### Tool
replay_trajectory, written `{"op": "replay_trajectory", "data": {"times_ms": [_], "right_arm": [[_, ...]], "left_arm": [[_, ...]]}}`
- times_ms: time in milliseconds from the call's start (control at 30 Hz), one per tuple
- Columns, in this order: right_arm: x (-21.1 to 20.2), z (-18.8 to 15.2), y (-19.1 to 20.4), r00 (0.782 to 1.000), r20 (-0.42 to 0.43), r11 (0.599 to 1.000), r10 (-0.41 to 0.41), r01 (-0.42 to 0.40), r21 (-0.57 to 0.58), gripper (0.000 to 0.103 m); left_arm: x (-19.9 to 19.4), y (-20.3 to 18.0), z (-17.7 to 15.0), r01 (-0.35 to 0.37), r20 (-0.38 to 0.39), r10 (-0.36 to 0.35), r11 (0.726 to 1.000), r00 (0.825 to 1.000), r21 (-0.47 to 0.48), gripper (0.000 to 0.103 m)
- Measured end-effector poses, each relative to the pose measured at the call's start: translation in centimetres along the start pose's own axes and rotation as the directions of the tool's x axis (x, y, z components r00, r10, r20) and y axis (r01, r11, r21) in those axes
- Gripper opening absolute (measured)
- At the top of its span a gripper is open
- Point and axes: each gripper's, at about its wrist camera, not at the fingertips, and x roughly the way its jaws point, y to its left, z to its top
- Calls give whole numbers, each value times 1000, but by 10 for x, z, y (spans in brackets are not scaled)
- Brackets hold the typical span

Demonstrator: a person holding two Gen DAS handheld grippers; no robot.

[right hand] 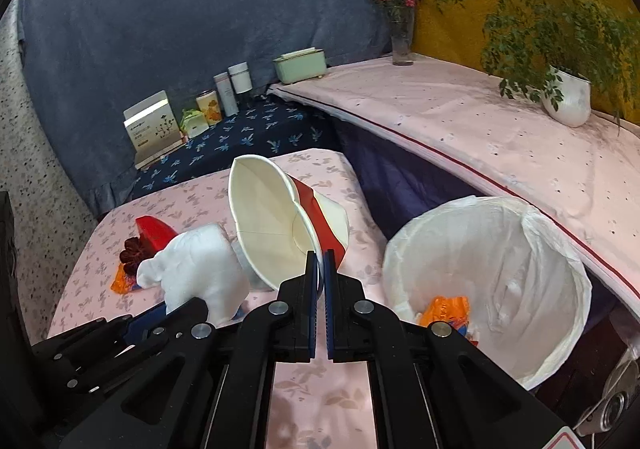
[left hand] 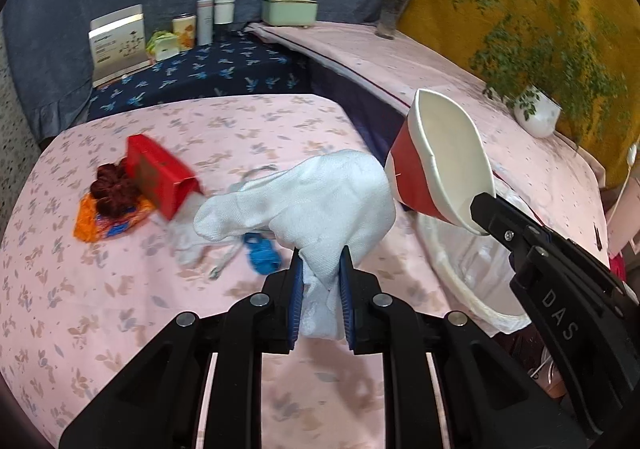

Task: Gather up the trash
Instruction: 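Carry the white cloth and white cup over the trash bin and open both tools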

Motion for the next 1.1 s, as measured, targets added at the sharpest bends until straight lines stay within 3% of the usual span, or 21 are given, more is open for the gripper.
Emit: {"op": "replay_trajectory", "data": {"times_ms": [333, 533, 1000, 1067, 1100], "right_arm": [[-21, -2, -91, 995, 20, 988, -103, 99, 119, 3], [-22, -7, -139, 988, 7, 970, -155, 151, 192, 3], [-4, -17, -177, 980, -40, 950, -193, 197, 241, 4], [-1, -18, -179, 980, -40, 950, -196, 200, 242, 7], [-1, -18, -179, 979, -40, 948, -202, 205, 243, 17]], "left_arm": [[19, -87, -1, 70, -19, -69, 991, 997, 112, 16], [31, -120, 1, 108, -40, -103, 983, 994, 148, 16], [63, -158, 0, 147, -85, -133, 970, 988, 196, 20], [65, -158, 1, 152, -84, -139, 972, 987, 181, 42], [66, -158, 2, 149, -78, -138, 973, 987, 174, 50]]}}
